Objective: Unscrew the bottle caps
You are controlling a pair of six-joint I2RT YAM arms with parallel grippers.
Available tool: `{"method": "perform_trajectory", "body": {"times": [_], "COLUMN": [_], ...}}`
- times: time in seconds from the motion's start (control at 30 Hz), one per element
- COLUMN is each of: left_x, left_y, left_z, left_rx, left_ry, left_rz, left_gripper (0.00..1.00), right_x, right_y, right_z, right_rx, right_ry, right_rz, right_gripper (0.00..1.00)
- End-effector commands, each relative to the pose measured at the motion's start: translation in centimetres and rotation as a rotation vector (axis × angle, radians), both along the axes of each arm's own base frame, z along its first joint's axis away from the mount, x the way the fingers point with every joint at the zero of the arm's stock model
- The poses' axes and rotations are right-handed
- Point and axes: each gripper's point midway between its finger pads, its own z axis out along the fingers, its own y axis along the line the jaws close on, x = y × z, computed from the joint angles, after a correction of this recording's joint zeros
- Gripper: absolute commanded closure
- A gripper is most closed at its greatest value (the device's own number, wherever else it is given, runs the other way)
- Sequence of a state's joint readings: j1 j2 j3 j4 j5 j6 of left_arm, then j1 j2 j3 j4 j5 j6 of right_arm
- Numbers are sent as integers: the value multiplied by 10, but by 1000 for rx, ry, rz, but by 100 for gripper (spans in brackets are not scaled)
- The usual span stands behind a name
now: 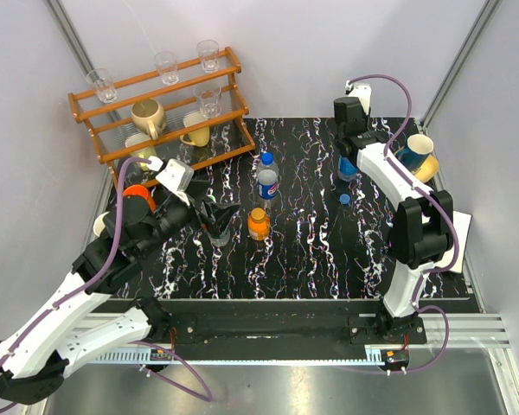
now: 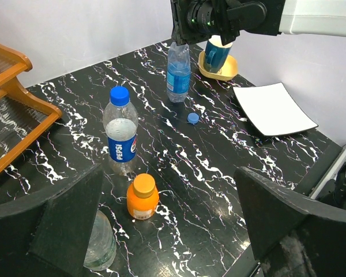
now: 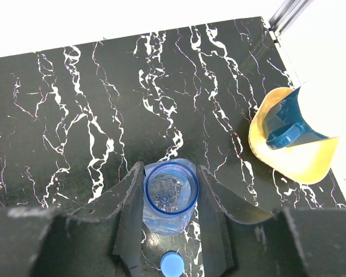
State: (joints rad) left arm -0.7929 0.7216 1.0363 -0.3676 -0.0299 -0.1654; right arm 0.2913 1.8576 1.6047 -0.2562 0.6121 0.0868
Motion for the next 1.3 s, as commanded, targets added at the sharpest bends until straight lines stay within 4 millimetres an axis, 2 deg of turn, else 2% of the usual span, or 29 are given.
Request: {"method": "perform_trajectory", "body": {"times": [0.0,0.23,0.27,0.4,0.5,0.53,0.93,1.27], "left_x": [1,1,2,3,2,3,3,0], "left_y": [-3,-4,-4,-7,-7,-8,-8,-11], "left_z": [9,6,6,4,5,4,4,2], "left_rx": [-25,-20,-20,-16,-18,-18,-18,-19], "left_ry": [-30,-22,-25,-16,-14,-14,-9,-4], "left_rz": [-12,-13,-13,-18,-22,-21,-22,-44], "left_gripper": [1,1,1,1,1,1,1,1], "right_x": [7,2,0,-7,-10,-11,-20,-21], "right_y": [-7,-5,-5,-6,-5,-5,-3,-2], "right_z": [10,-2,-7,-7,-6,-6,-10,-7], "right_rx": [12,39,37,53,67,69,102,105], "right_ry": [-53,-37,-26,-27,-31,-30,-14,-17], "right_rz": [-35,-32,-33,-35,-33,-32,-27,-25], "right_gripper": [100,98,96,74,66,60,45,30]}}
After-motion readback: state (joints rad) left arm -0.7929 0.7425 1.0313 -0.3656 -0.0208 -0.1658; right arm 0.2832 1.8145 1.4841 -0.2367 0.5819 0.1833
